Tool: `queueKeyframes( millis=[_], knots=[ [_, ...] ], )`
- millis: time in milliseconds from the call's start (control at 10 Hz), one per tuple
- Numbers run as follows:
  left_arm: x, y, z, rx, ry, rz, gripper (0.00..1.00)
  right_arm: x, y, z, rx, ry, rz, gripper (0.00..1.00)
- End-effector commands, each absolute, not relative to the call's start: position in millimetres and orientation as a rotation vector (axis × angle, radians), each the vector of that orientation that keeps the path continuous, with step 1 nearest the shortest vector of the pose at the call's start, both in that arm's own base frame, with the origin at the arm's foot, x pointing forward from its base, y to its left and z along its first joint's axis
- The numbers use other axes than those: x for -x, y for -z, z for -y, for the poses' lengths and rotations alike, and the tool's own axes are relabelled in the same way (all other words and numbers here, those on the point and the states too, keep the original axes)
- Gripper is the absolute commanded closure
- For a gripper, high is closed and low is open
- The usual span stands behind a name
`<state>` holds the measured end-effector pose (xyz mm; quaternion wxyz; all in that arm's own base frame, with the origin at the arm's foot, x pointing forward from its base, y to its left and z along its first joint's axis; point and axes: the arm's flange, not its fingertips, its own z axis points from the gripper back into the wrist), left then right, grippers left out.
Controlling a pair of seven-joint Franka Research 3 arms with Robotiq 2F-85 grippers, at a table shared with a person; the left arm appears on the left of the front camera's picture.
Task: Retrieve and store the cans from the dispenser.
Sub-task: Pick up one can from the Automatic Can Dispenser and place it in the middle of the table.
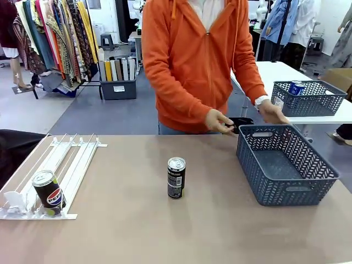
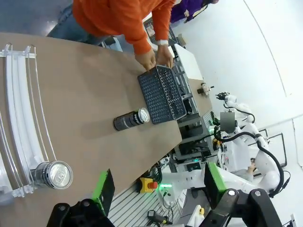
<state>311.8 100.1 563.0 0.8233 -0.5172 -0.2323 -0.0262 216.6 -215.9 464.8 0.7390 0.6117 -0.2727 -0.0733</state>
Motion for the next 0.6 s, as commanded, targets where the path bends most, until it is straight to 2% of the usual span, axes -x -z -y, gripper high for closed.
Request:
queueKeyframes(
  millis=[0,200,300,400,500],
  knots=[
    [-312.1,-565.0,-98.5,1.121,0.05,0.494,0.0,-219.7,-468.1,216.2,-1.355,0.144,0.632,0.0],
    [-311.6,-563.0,-100.3,1.101,0.055,0.494,0.0,-219.7,-468.1,216.2,-1.355,0.144,0.632,0.0],
    [-314.0,-572.5,-85.5,0.9,0.016,0.412,0.0,-219.7,-468.1,216.2,-1.355,0.144,0.632,0.0],
    [-321.0,-581.6,-58.3,0.731,0.084,0.295,0.0,-219.7,-468.1,216.2,-1.355,0.144,0.632,0.0],
    [-329.4,-585.7,-26.9,0.439,0.017,0.258,0.0,-219.7,-468.1,216.2,-1.355,0.144,0.632,0.0]
  ],
)
